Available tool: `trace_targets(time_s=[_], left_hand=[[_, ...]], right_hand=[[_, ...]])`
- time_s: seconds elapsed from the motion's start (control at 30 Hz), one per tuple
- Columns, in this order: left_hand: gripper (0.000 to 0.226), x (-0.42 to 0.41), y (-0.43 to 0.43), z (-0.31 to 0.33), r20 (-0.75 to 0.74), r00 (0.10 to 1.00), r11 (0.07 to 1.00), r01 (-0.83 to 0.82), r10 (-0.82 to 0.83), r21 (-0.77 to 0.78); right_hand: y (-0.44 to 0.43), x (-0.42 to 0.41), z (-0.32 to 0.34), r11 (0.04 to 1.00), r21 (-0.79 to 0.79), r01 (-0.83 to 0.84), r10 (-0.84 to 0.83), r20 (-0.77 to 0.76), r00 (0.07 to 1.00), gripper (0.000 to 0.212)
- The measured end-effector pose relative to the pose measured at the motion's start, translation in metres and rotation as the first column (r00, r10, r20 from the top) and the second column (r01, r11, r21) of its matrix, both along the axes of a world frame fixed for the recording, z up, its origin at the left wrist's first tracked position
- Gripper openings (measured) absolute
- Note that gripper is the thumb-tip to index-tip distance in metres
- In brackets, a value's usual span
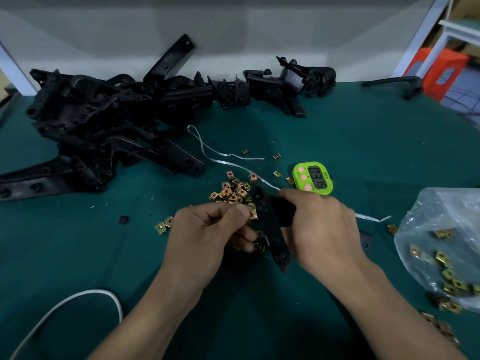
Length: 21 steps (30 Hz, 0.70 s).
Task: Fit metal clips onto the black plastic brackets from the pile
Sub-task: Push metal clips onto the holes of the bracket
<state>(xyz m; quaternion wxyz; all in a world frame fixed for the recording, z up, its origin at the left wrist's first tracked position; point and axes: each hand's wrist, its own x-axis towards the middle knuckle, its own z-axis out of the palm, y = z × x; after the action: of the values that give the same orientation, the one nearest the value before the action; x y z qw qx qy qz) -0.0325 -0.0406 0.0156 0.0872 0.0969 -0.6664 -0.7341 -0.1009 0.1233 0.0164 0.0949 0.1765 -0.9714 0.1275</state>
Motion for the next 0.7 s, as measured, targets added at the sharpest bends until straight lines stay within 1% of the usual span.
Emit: trace_targets(time_s=[0.2, 0.33, 0.5, 0.57, 0.7], left_hand=[[0.025, 0.000, 0.003, -0.002, -0.028, 0.998, 0.998, -0.064, 0.064, 0.016], [0.024, 0.000, 0.005, -0.004, -0.024, 0.994, 0.995, -0.103, 0.102, -0.005], [0.028, 0.002, 0.004, -0.004, -0.047, 0.992, 0.986, -0.119, 0.114, -0.120], [0.027, 0.003, 0.004, -0.004, -0.045, 0.994, 0.983, -0.103, 0.097, -0.154], [0.032, 0.005, 0.006, -0.006, -0.038, 0.993, 0.969, -0.116, 0.110, -0.220]], right_hand=[[0.000, 0.001, 0.001, 1.000, 0.018, 0.004, -0.004, -0.014, 1.000, 0.027], [-0.002, 0.004, 0.001, 1.000, 0.031, 0.008, -0.007, -0.003, 1.000, 0.020], [-0.005, 0.008, 0.001, 0.998, 0.060, 0.028, -0.027, -0.019, 0.999, 0.019], [-0.007, 0.010, 0.002, 0.994, 0.107, 0.038, -0.035, -0.028, 0.999, 0.022], [-0.010, 0.013, 0.003, 0.984, 0.173, 0.042, -0.037, -0.029, 0.999, 0.030]])
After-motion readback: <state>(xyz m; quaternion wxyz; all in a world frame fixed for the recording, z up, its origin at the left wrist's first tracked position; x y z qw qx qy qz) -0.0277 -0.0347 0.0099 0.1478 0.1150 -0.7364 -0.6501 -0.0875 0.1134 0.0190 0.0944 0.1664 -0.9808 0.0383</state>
